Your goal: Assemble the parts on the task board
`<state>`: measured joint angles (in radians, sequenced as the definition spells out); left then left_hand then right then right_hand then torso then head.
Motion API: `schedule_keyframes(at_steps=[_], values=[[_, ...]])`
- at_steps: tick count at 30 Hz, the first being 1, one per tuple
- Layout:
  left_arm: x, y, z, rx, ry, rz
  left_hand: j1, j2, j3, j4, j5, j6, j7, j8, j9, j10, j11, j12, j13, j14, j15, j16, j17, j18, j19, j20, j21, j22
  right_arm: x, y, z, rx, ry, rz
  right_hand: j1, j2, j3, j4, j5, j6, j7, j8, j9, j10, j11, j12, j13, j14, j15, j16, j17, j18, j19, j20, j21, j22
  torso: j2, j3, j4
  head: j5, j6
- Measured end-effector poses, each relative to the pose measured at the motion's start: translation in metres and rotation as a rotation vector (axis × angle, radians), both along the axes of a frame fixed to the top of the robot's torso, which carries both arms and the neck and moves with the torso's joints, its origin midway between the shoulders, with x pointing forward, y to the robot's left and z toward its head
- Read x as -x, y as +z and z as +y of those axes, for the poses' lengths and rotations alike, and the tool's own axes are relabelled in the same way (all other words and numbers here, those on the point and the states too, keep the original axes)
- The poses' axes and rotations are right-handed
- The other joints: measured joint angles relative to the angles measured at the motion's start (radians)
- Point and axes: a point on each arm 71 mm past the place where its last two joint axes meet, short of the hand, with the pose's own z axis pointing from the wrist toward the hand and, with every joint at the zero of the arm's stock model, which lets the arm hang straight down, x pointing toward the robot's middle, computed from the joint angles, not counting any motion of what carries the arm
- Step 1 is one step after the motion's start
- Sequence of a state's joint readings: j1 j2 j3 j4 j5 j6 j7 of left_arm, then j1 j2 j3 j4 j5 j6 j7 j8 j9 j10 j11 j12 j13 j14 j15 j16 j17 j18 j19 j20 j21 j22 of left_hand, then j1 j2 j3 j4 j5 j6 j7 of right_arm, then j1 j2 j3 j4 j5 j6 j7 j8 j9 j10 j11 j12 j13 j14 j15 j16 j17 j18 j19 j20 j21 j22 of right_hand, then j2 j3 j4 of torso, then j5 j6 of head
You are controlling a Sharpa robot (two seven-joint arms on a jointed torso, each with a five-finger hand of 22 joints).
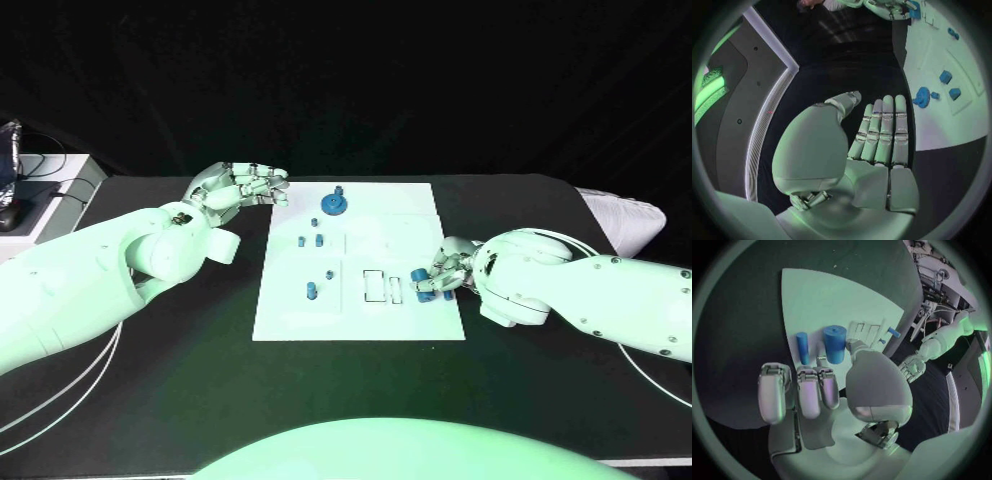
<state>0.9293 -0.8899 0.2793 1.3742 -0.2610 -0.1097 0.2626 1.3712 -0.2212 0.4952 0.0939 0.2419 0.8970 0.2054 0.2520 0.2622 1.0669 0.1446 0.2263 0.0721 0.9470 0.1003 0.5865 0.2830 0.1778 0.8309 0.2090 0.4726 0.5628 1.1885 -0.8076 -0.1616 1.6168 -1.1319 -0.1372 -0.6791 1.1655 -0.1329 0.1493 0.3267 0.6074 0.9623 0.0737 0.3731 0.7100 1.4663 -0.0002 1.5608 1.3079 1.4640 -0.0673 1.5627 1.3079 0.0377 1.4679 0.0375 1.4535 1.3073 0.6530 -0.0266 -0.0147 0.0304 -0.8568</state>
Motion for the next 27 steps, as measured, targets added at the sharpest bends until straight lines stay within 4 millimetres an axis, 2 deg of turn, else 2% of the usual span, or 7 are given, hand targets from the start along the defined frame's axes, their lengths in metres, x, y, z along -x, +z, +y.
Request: schedule_keyframes(at_steps=[3,6,16,27], values=[[0.000,0.000,0.000,-0.001,0.001,0.001,0.000,0.000,0.003,0.003,0.000,0.000,0.000,0.000,0.000,0.000,0.000,0.000,0.000,0.000,0.000,0.000,0.000,0.000,0.000,0.000,0.000,0.000,0.002,0.000,-0.001,-0.008,-0.007,-0.003,0.007,-0.007,0.029,0.029,0.000,0.000,0.000,0.000,0.000,0.000,-0.004,0.000,0.000,-0.001,-0.001,0.000,0.000,0.000,0.000,0.000,0.007,0.001,0.000,0.0000,0.0000,0.000,0.000],[0.000,0.000,0.001,-0.001,0.001,0.003,0.000,0.000,0.003,0.003,0.000,0.000,0.000,0.000,0.000,-0.004,0.004,0.000,0.000,0.000,0.000,0.000,0.000,0.000,0.000,0.000,0.000,-0.001,0.005,0.001,-0.003,-0.018,-0.013,-0.004,0.012,-0.012,0.043,0.043,0.000,0.000,0.000,0.001,0.000,0.000,-0.007,0.000,0.000,-0.001,-0.001,0.000,0.000,0.000,0.000,0.000,0.007,0.001,0.000,-0.0002,0.0000,0.000,0.000],[0.000,-0.001,0.002,-0.003,0.004,0.007,0.000,0.000,0.003,0.003,0.000,0.000,0.000,0.000,-0.001,-0.004,0.004,0.000,0.000,0.000,0.000,0.000,0.001,0.000,0.000,0.000,0.000,-0.001,0.002,0.021,0.003,-0.092,-0.039,-0.011,0.013,-0.013,0.056,0.055,0.000,0.000,0.000,0.002,0.001,0.000,-0.007,0.000,0.000,-0.001,-0.001,0.000,0.000,0.000,0.000,0.000,0.011,0.001,0.000,-0.0021,0.0001,0.000,0.003],[-0.001,-0.002,0.001,-0.003,0.000,0.015,0.000,0.000,0.003,0.003,0.000,-0.004,0.004,0.000,-0.001,-0.004,0.004,0.000,-0.001,0.000,0.000,0.000,0.002,0.000,0.000,0.000,0.000,-0.002,0.003,0.024,0.031,-0.186,-0.043,0.049,0.006,-0.021,0.061,0.061,-0.009,0.000,0.000,0.002,0.002,0.000,-0.007,0.000,0.000,-0.001,-0.001,0.000,0.000,0.000,0.000,0.000,0.011,0.001,0.000,-0.0045,0.0031,-0.003,0.003]])
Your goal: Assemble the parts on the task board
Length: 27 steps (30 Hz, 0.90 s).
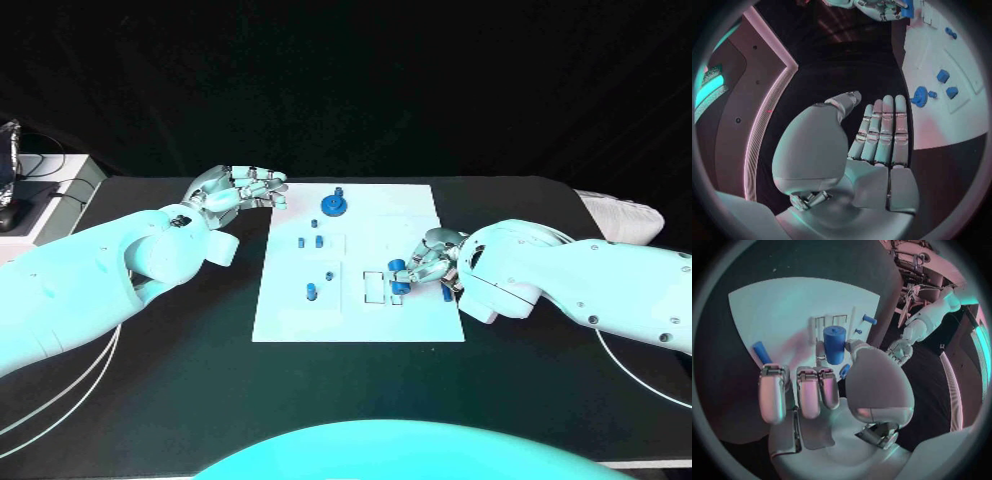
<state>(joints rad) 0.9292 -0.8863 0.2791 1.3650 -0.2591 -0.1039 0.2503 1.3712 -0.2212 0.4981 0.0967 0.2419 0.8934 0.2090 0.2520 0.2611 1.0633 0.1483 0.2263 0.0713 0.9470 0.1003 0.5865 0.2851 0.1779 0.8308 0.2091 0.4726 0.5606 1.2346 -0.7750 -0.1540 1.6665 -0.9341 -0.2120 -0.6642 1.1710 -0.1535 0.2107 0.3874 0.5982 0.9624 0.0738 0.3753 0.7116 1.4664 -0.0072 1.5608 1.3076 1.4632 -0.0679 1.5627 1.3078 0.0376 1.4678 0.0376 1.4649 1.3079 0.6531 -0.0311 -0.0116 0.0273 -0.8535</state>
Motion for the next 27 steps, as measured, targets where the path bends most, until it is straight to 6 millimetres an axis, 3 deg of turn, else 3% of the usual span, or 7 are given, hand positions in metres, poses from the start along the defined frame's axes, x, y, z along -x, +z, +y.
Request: schedule_keyframes(at_steps=[10,19,23,25,27], values=[[-0.001,-0.001,-0.002,0.002,-0.006,0.005,0.000,0.000,0.000,0.000,0.000,0.000,0.000,0.000,0.000,0.000,0.000,0.000,0.000,0.000,0.000,0.000,0.000,0.000,0.000,0.000,0.000,0.000,-0.001,-0.010,0.021,-0.033,-0.008,0.032,-0.017,-0.017,0.020,-0.007,-0.020,0.000,0.000,0.000,0.008,0.000,0.000,-0.004,0.000,0.000,0.000,0.000,0.000,0.000,0.000,0.000,0.000,0.000,0.002,0.0000,0.0010,-0.001,-0.001],[0.000,-0.001,-0.002,0.002,-0.009,0.008,0.000,0.000,-0.003,0.003,0.000,0.000,0.000,0.000,-0.001,-0.004,0.004,0.000,0.000,0.000,0.000,0.000,0.001,0.000,0.004,0.004,-0.004,-0.001,-0.001,-0.014,0.027,-0.040,-0.014,0.034,-0.028,-0.017,0.034,-0.020,-0.028,0.000,0.000,-0.001,0.008,0.000,0.000,-0.004,0.000,0.000,0.000,0.000,0.000,0.000,0.000,0.000,0.000,0.000,0.002,0.0012,0.0009,0.003,-0.002],[0.000,-0.001,-0.002,0.002,-0.010,0.009,0.000,0.000,-0.003,0.003,0.000,0.000,0.000,0.000,-0.001,-0.004,0.004,0.000,0.000,0.000,0.000,0.000,0.001,0.000,0.004,0.004,-0.004,-0.001,-0.001,-0.016,0.028,-0.040,-0.016,0.036,-0.038,-0.027,0.035,-0.021,-0.035,0.000,0.000,-0.001,0.008,0.000,0.000,-0.008,0.000,0.000,0.000,0.000,0.000,0.000,0.000,0.000,0.000,0.000,0.002,0.0018,0.0001,0.004,-0.003],[0.000,-0.001,-0.002,0.003,-0.011,0.009,0.000,0.000,-0.003,0.003,0.000,0.000,0.000,0.000,-0.001,-0.004,0.004,0.000,0.000,0.000,0.000,0.000,0.001,0.000,0.004,0.004,-0.004,-0.001,0.000,-0.017,0.028,-0.040,-0.016,0.037,-0.052,-0.030,0.077,-0.063,-0.042,0.000,0.000,-0.003,0.008,0.000,0.000,-0.008,0.001,0.000,0.000,0.000,0.000,0.000,0.000,0.000,0.000,0.000,0.002,0.0024,-0.0002,0.005,-0.004],[0.000,-0.001,-0.002,0.003,-0.011,0.010,0.000,0.000,-0.003,0.003,0.000,0.000,0.000,0.000,-0.001,-0.004,0.004,0.000,0.000,0.000,0.000,0.000,0.001,0.000,0.004,0.004,-0.004,-0.001,0.000,-0.017,0.029,-0.040,-0.016,0.038,-0.053,-0.031,0.077,-0.063,-0.043,0.000,0.000,-0.003,0.008,0.000,0.000,-0.008,0.001,0.000,0.000,0.000,0.000,0.000,0.000,0.000,0.000,0.000,0.002,0.0025,-0.0002,0.006,-0.004]])
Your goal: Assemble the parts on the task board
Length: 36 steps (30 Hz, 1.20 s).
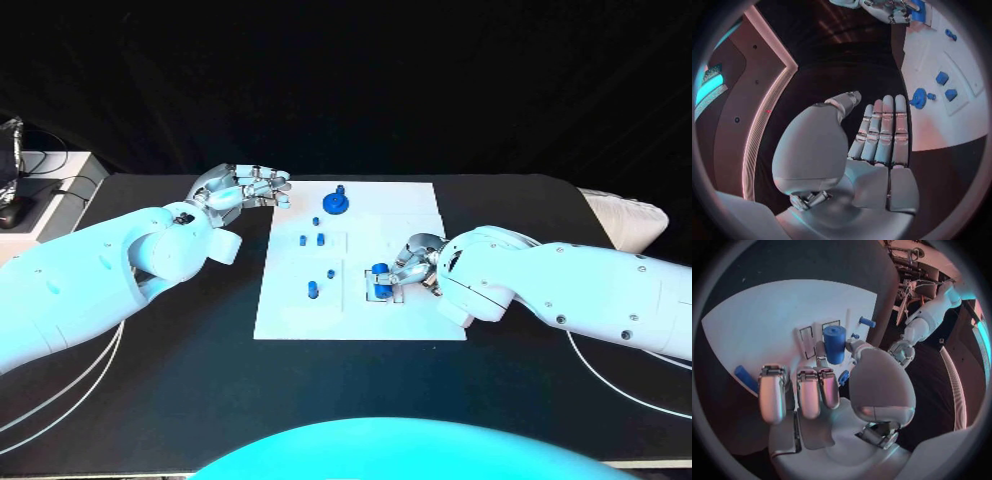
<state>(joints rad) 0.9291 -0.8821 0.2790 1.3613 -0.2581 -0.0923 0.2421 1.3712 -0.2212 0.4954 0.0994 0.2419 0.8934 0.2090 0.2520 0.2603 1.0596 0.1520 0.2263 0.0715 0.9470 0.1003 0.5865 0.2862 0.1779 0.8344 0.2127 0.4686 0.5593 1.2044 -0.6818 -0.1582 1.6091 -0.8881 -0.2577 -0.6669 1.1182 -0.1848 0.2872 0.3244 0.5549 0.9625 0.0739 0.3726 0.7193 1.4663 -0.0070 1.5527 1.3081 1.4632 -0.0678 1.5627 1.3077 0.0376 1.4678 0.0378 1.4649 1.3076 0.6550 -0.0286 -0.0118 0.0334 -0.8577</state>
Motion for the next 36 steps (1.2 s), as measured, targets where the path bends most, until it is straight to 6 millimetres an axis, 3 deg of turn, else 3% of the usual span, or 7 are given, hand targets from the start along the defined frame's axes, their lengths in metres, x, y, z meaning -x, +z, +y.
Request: schedule_keyframes(at_steps=[19,23,27,32,36], values=[[0.0003,-0.0001,0.0003,0.000,-0.005,0.003,0.000,0.000,0.000,0.000,0.000,-0.004,0.004,0.000,0.000,0.000,0.000,0.000,0.000,0.000,0.000,-0.004,0.001,0.000,0.000,0.000,0.000,-0.001,0.0003,-0.0020,0.0030,-0.001,0.001,-0.006,-0.005,-0.005,0.002,0.002,-0.024,0.003,0.001,-0.003,0.005,0.000,0.000,0.000,0.000,0.000,0.000,0.000,0.000,0.000,0.000,0.000,0.000,0.000,0.000,-0.0013,0.0014,0.005,0.000],[0.0004,-0.0001,0.0005,0.000,-0.006,0.004,0.000,0.000,0.000,0.000,0.000,-0.004,0.004,0.000,0.000,0.000,0.000,0.000,0.000,0.000,0.000,-0.004,0.001,0.000,0.000,0.000,0.000,-0.001,-0.0019,-0.0026,0.0021,0.004,-0.006,-0.014,-0.023,-0.012,0.035,-0.024,-0.067,0.007,0.001,-0.003,0.005,0.000,0.000,0.000,0.000,0.000,0.000,0.000,0.000,0.000,0.000,0.000,0.000,0.000,0.000,-0.0016,0.0014,0.005,0.000],[0.0005,-0.0002,0.0007,0.000,-0.007,0.005,0.000,0.000,0.000,0.006,0.000,-0.004,0.004,0.000,-0.001,0.000,0.000,0.000,0.000,0.000,0.000,-0.004,0.001,0.000,0.000,0.000,0.000,-0.002,-0.0029,-0.0037,0.0019,0.009,-0.007,-0.018,-0.054,-0.020,0.034,-0.038,-0.162,0.011,-0.003,-0.001,0.012,0.000,0.000,-0.004,0.000,0.000,0.000,0.000,0.000,0.000,0.000,0.000,0.000,0.000,0.000,-0.0015,0.0013,0.006,0.000],[0.0006,-0.0002,0.0010,0.000,-0.009,0.006,0.000,0.000,0.000,0.006,0.000,-0.004,0.004,0.000,-0.001,0.000,0.000,0.000,0.000,0.000,0.000,-0.004,0.003,0.000,0.000,0.000,-0.007,-0.004,-0.0032,-0.0047,0.0023,0.012,-0.005,-0.020,-0.068,-0.013,-0.058,-0.033,-0.258,0.012,-0.005,0.003,0.017,0.000,0.000,-0.008,0.000,0.000,0.000,0.000,0.000,0.000,0.000,0.000,-0.004,0.000,0.000,-0.0012,0.0012,0.007,-0.003],[0.0007,-0.0002,0.0011,0.000,-0.011,0.007,0.000,0.000,0.000,0.006,0.000,-0.004,0.004,0.000,-0.001,0.000,0.000,0.000,0.000,0.000,0.000,-0.004,0.003,0.000,0.000,0.000,-0.007,-0.005,-0.0034,-0.0048,0.0023,0.014,-0.004,-0.021,-0.072,-0.009,-0.082,-0.032,-0.265,0.012,-0.005,0.003,0.017,0.000,0.000,-0.012,0.000,0.000,0.000,0.000,0.000,0.000,0.000,0.000,-0.004,0.000,0.001,-0.0008,0.0012,0.009,-0.005]])
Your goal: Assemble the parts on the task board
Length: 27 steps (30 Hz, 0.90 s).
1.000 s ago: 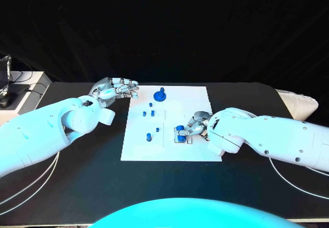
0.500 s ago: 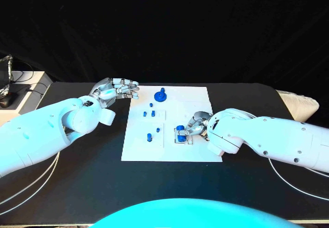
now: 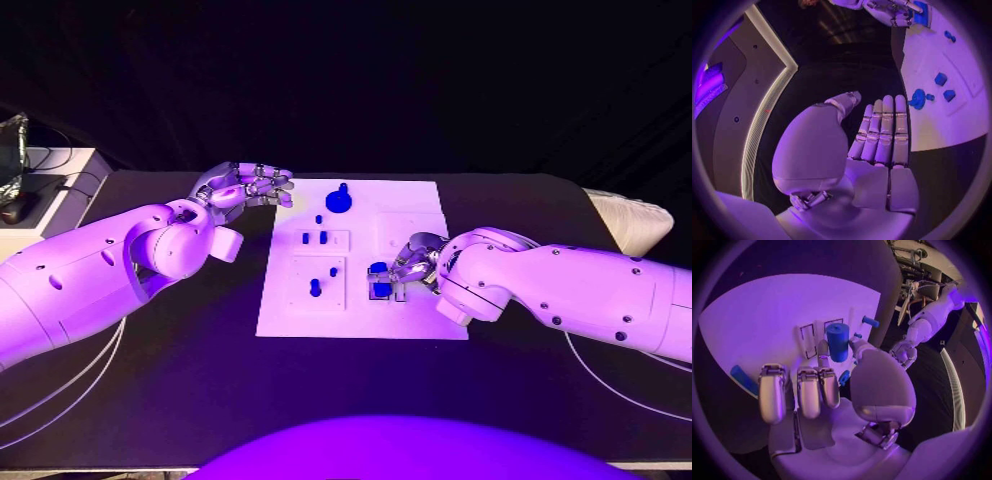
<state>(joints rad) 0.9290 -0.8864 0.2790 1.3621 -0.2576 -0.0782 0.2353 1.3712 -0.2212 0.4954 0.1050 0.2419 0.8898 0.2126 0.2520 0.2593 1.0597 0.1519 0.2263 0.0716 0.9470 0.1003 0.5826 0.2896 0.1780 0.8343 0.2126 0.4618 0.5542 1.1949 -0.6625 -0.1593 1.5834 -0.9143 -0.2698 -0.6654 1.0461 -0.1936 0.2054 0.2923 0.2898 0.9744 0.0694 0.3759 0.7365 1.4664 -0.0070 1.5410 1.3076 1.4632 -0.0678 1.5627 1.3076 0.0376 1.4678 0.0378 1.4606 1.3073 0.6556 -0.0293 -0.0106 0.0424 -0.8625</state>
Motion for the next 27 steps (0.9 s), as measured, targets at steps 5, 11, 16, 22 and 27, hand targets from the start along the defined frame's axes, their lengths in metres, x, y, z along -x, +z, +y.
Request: schedule_keyframes(at_steps=[5,11,16,22,27], values=[[0.0001,-0.0001,0.0000,0.000,-0.002,0.002,0.000,0.000,0.000,0.000,0.000,0.000,0.000,0.000,0.000,0.000,0.000,0.000,0.000,0.000,0.000,0.000,0.001,0.000,0.000,0.000,0.000,0.000,0.0001,-0.0002,0.0000,0.001,0.001,-0.001,0.001,0.011,-0.036,0.001,-0.017,0.000,0.000,0.000,0.000,0.000,0.000,0.000,0.000,0.000,0.000,0.000,0.000,0.000,0.000,0.000,0.000,0.000,0.000,0.0000,-0.0006,0.001,-0.001],[0.0002,-0.0002,0.0001,0.000,-0.004,0.003,0.000,0.000,-0.003,0.003,0.000,0.000,0.000,0.000,0.000,-0.004,0.004,0.000,0.000,0.000,0.000,-0.004,0.001,0.000,0.000,0.000,0.000,-0.001,0.0001,-0.0004,-0.0004,0.003,0.002,-0.005,0.004,0.017,-0.069,0.003,-0.038,0.000,0.000,0.000,0.001,0.000,0.000,0.000,0.000,0.000,0.000,0.000,0.000,0.000,0.000,0.000,-0.004,0.000,0.000,0.0001,-0.0006,0.001,-0.001],[0.0003,-0.0002,0.0006,-0.001,-0.004,0.004,0.000,0.000,-0.003,0.003,0.000,0.000,0.000,0.000,0.000,-0.004,0.004,0.000,0.000,0.000,0.000,-0.004,0.001,0.000,0.000,0.000,0.000,-0.001,0.0007,-0.0006,-0.0014,0.006,0.004,-0.010,-0.007,0.028,-0.117,0.003,-0.070,0.000,0.000,-0.001,0.003,0.000,0.000,-0.004,0.000,0.000,0.000,0.000,0.000,0.000,0.000,0.000,-0.004,0.000,0.000,0.0000,-0.0006,0.001,-0.001],[0.0003,-0.0002,0.0009,-0.001,-0.004,0.004,0.000,0.000,-0.003,0.003,0.000,0.000,0.000,0.000,0.000,-0.004,0.004,0.000,0.000,0.000,0.000,-0.004,0.002,0.000,0.001,-0.001,0.000,-0.001,0.0020,0.0004,-0.0035,0.011,0.007,-0.022,-0.008,0.029,-0.142,0.004,-0.085,0.000,0.000,-0.001,0.003,0.000,0.000,-0.004,0.000,0.000,0.000,0.000,0.000,0.000,0.000,0.000,-0.004,0.001,0.000,-0.0002,0.0003,0.001,-0.003],[0.0004,-0.0002,0.0013,-0.002,-0.004,0.005,0.000,0.000,-0.003,0.003,0.000,0.000,0.000,0.000,0.000,-0.004,0.004,0.000,0.000,0.000,0.000,-0.004,0.002,0.000,0.004,-0.004,0.000,-0.001,0.0025,0.0015,-0.0093,0.018,0.005,-0.037,-0.008,0.029,-0.142,0.004,-0.089,0.000,0.000,-0.001,0.004,0.000,0.000,-0.004,0.000,0.000,0.000,0.000,0.000,0.000,0.000,0.000,-0.004,0.001,0.000,-0.0003,0.0008,0.001,-0.003]])
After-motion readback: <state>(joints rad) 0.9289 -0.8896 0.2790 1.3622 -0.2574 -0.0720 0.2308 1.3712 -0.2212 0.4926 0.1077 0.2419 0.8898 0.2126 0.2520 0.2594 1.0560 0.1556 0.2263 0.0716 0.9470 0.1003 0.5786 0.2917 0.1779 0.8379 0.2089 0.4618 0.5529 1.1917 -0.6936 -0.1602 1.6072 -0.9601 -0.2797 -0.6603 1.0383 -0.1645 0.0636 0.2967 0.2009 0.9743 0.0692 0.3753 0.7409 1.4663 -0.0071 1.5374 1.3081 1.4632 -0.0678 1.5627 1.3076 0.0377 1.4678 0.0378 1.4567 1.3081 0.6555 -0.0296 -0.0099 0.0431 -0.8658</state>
